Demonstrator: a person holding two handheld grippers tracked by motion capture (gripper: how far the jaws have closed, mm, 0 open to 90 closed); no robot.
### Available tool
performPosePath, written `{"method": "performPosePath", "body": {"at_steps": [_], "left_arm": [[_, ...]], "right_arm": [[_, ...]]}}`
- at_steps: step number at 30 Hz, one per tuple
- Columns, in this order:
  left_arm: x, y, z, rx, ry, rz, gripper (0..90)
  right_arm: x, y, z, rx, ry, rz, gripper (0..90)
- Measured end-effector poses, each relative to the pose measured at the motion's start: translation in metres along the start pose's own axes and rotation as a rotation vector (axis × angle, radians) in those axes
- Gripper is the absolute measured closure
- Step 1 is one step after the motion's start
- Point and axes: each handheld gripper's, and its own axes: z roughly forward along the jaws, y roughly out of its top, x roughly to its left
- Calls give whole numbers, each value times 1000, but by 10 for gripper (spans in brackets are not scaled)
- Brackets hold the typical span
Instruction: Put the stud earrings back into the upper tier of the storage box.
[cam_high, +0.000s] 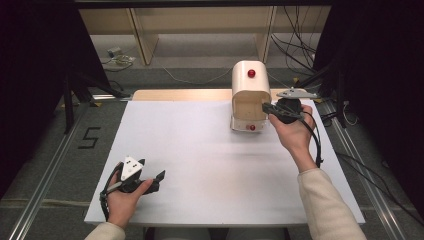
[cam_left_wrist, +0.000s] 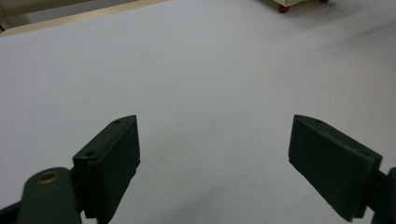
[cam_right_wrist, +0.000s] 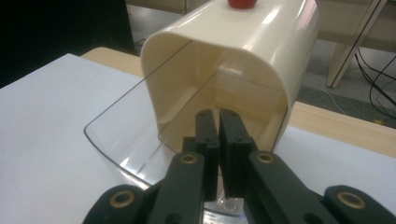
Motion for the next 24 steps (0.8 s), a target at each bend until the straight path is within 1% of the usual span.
{"method": "performPosePath", "body": {"at_steps": [13,20,24], "left_arm": [[0,0,0,0,-1,0,162],[0,0,0,-1,-2,-1,162],[0,0,0,0,-1,0,163]], "right_arm": [[4,1,4,11,7,-8,876],[5,2,6,28,5,-11,875],[5,2,7,26,8,-14,875]]}}
